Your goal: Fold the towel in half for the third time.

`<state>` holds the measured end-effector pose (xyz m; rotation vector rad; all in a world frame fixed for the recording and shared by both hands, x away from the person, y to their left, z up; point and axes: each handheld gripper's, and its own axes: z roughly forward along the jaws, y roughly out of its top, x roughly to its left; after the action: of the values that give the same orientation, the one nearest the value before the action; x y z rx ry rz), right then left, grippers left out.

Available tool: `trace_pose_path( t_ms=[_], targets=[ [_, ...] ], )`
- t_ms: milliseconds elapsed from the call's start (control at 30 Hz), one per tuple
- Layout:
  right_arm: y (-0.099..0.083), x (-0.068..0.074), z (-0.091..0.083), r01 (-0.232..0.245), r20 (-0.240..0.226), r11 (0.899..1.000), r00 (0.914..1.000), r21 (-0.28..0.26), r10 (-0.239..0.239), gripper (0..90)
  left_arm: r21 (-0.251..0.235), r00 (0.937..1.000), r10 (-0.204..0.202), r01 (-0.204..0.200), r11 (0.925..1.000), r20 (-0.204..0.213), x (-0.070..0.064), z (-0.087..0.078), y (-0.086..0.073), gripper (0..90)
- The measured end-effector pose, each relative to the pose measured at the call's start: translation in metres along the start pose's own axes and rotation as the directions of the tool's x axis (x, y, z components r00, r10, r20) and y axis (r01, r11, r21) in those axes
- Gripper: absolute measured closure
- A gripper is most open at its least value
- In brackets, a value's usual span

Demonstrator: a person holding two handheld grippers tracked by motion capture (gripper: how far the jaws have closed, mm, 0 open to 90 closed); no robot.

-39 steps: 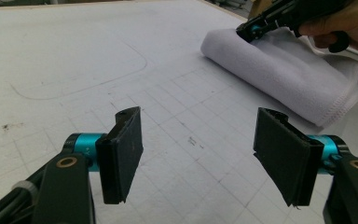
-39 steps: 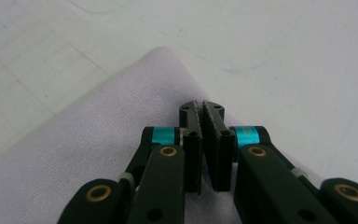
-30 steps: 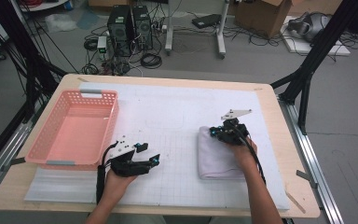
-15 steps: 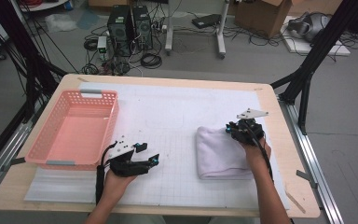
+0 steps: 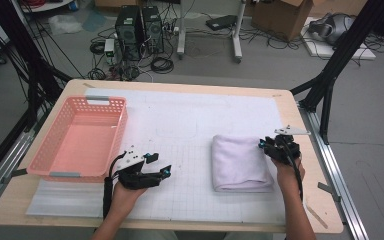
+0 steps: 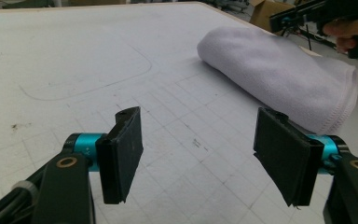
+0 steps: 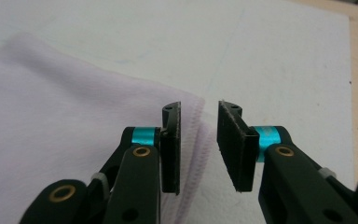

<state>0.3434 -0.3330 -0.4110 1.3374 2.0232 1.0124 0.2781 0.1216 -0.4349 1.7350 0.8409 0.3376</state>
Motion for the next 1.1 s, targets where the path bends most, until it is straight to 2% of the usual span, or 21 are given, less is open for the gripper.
trace_pose_path(
  t_ms=[33, 100, 167, 267, 367, 500, 567, 633, 700, 800, 867, 967, 1100],
  targets=[
    [-0.002, 0.002, -0.005, -0.004, -0.03, 1.0, 0.9995, -0.02, 0.004, 66.7, -0.005, 1.0, 0.002, -0.002, 1.0, 0.001, 0.0, 0.0, 0.0, 32.6],
    [-0.008, 0.007, -0.013, 0.024, -0.083, 0.999, 0.9962, -0.041, -0.027, 64.1, -0.007, 1.0, 0.0, 0.0, 1.0, 0.0, 0.0, 0.001, 0.0, 30.5],
    [-0.016, 0.016, -0.018, 0.049, -0.134, 0.997, 0.9893, -0.058, -0.056, 62.1, -0.007, 1.0, -0.002, 0.002, 1.0, -0.001, 0.0, 0.001, 0.001, 28.6],
    [-0.029, 0.029, -0.021, 0.081, -0.187, 0.996, 0.9787, -0.034, -0.085, 61.8, 0.006, 1.0, -0.002, 0.002, 1.0, -0.001, 0.0, 0.002, 0.001, 26.6],
    [-0.042, 0.036, -0.022, 0.11, -0.18, 0.994, 0.9777, 0.0, -0.108, 60.9, 0.002, 0.9999, -0.009, 0.009, 1.0, -0.012, -0.001, 0.003, 0.001, 21.0],
    [-0.055, 0.033, -0.031, 0.142, -0.101, 0.99, 0.9851, 0.011, -0.14, 60.8, -0.002, 0.9999, -0.007, 0.007, 1.0, -0.008, -0.001, 0.002, 0.001, 21.1],
    [-0.059, 0.03, -0.037, 0.124, -0.089, 0.992, 0.9884, 0.007, -0.123, 60.8, -0.009, 0.9999, -0.007, 0.007, 0.9999, -0.011, -0.001, 0.001, 0.001, 21.1],
    [-0.062, 0.027, -0.045, 0.083, -0.102, 0.996, 0.9913, -0.013, -0.083, 60.2, -0.017, 0.9999, -0.011, 0.011, 0.9998, -0.006, -0.001, 0.001, 0.002, 20.9],
    [-0.062, 0.028, -0.054, 0.058, -0.126, 0.997, 0.9899, -0.049, -0.064, 59.6, -0.023, 0.9999, -0.007, 0.007, 0.9997, -0.008, -0.001, 0.001, 0.002, 20.3],
    [-0.064, 0.033, -0.059, 0.075, -0.16, 0.995, 0.9836, -0.063, -0.084, 59.8, -0.028, 0.9999, -0.005, 0.004, 0.9996, -0.013, -0.001, 0.001, 0.002, 20.2],
    [-0.069, 0.037, -0.059, 0.097, -0.179, 0.994, 0.9784, -0.049, -0.104, 61.3, -0.031, 0.9999, -0.008, 0.008, 0.9995, -0.011, -0.001, 0.002, 0.002, 20.1],
    [-0.077, 0.037, -0.057, 0.118, -0.177, 0.993, 0.9772, -0.007, -0.118, 61.8, -0.032, 1.0, -0.007, 0.007, 0.9995, -0.003, 0.0, 0.001, 0.003, 20.2],
    [-0.079, 0.037, -0.064, 0.14, -0.15, 0.99, 0.9788, -0.008, -0.14, 61.0, -0.033, 0.9999, -0.01, 0.01, 0.9994, 0.006, 0.0, 0.001, 0.004, 20.2]
  ],
)
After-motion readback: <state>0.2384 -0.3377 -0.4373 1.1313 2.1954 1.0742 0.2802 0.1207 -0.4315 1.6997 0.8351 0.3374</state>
